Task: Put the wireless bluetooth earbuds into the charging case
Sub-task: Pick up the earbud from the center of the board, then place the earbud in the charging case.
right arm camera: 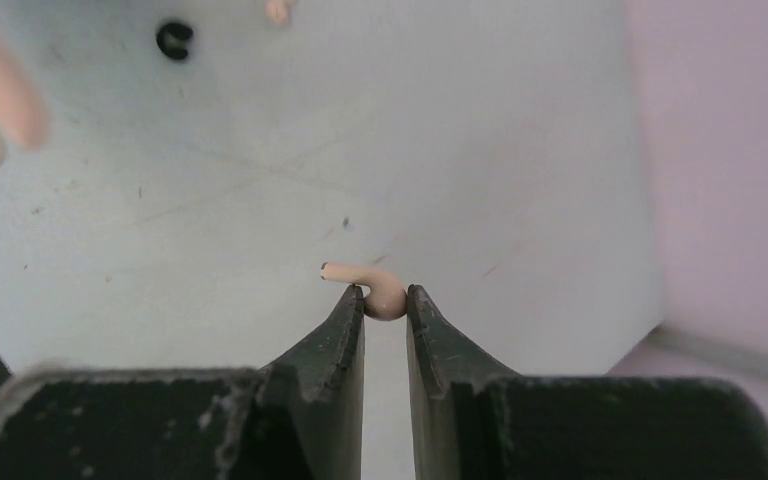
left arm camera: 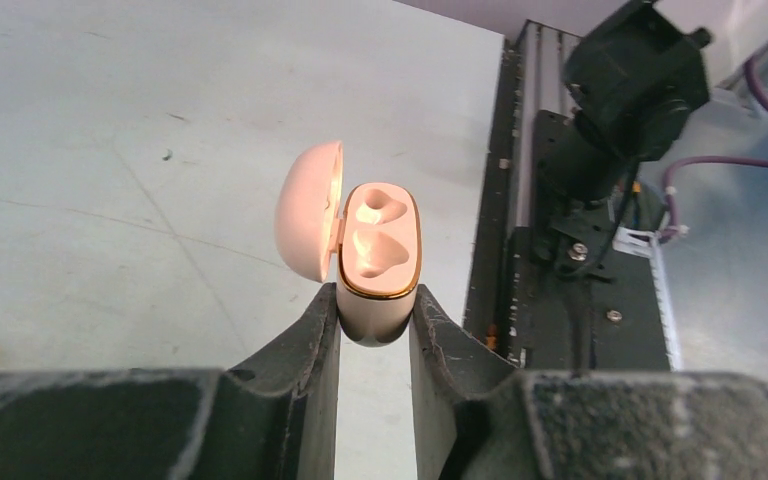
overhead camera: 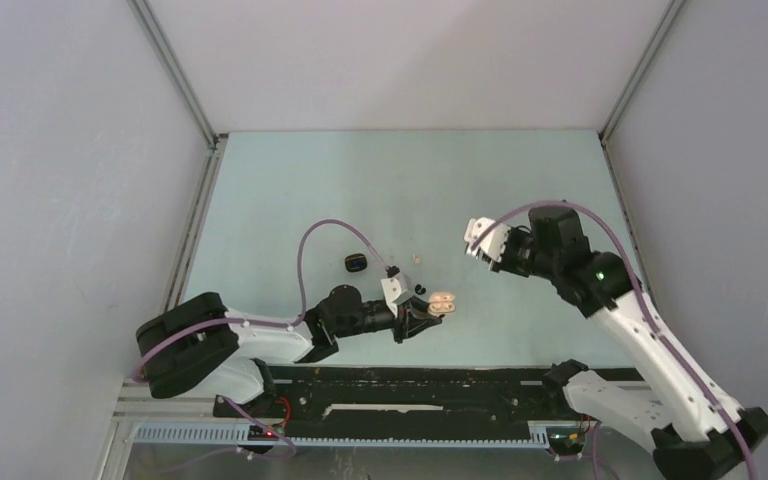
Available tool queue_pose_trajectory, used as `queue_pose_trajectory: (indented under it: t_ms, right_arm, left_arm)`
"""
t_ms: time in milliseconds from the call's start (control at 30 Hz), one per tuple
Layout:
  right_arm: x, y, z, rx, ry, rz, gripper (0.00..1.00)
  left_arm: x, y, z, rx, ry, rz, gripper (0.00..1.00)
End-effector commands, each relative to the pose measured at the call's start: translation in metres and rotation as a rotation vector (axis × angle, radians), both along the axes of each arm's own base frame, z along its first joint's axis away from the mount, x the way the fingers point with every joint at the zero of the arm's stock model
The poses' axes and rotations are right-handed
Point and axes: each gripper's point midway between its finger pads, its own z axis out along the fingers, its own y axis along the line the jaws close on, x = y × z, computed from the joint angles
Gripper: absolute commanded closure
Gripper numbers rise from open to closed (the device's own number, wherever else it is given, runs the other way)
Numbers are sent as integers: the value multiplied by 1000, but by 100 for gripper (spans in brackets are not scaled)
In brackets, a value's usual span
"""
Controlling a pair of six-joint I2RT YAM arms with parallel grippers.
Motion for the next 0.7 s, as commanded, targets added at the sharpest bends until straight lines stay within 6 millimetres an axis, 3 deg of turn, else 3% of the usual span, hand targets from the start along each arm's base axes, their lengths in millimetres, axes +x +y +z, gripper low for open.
queue_pose_trajectory:
  t_ms: [0, 133, 233, 433, 667]
  right_arm:
    - [-8, 31, 67, -5, -310, 173, 100]
    - [-21, 57, 96, 40, -466, 190, 100]
    - [-27, 72, 102, 69, -539, 197, 100]
    - [-27, 102, 89, 44, -589, 258, 100]
    - [-51, 146, 77, 45, -641, 408, 100]
  left_arm:
    - [25, 0, 29, -97, -128, 121, 100]
    - [42, 21, 49, -195, -181, 263, 100]
    - [48, 37, 56, -239, -210, 343, 100]
    - [51, 47, 56, -245, -222, 381, 100]
    - [52, 49, 63, -272, -204, 393, 100]
